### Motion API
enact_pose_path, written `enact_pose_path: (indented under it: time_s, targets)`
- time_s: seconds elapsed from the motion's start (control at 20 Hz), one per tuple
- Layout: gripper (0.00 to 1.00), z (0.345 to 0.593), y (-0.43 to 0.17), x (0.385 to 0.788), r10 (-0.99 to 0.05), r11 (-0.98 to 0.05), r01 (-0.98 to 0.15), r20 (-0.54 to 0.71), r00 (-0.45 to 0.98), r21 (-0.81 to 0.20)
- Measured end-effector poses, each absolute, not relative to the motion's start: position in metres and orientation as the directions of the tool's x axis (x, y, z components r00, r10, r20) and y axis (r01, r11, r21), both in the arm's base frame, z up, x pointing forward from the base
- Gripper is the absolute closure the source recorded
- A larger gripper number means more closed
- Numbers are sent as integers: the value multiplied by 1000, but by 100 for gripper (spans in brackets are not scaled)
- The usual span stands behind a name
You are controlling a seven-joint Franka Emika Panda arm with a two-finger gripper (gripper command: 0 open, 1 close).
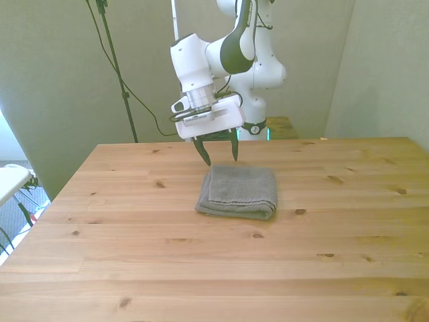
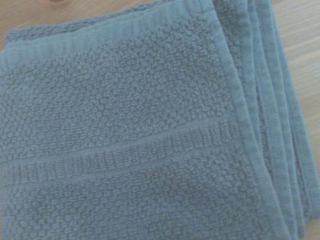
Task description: Unfold the towel
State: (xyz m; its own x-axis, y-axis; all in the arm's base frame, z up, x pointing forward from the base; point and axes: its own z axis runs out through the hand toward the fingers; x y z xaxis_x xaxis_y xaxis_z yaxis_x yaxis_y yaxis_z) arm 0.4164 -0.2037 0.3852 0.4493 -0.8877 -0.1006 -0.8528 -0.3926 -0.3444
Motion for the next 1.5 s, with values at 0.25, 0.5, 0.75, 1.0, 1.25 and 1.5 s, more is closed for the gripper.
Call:
enact_pose_path:
  time_s: [0.25,0.5,0.75,1.0,1.25,1.5]
  targets:
    - [0,376,-203,418,-886,-394,-858,-114,450,-329]
    - [100,370,-204,421,-887,-392,-861,-115,447,-324]
    - [100,366,-202,425,-875,-419,-847,-102,473,-326]
    - [100,364,-202,425,-870,-430,-842,-101,483,-326]
    - [100,363,-202,426,-865,-440,-837,-98,492,-325]
    - [100,363,-202,427,-862,-444,-835,-97,497,-325]
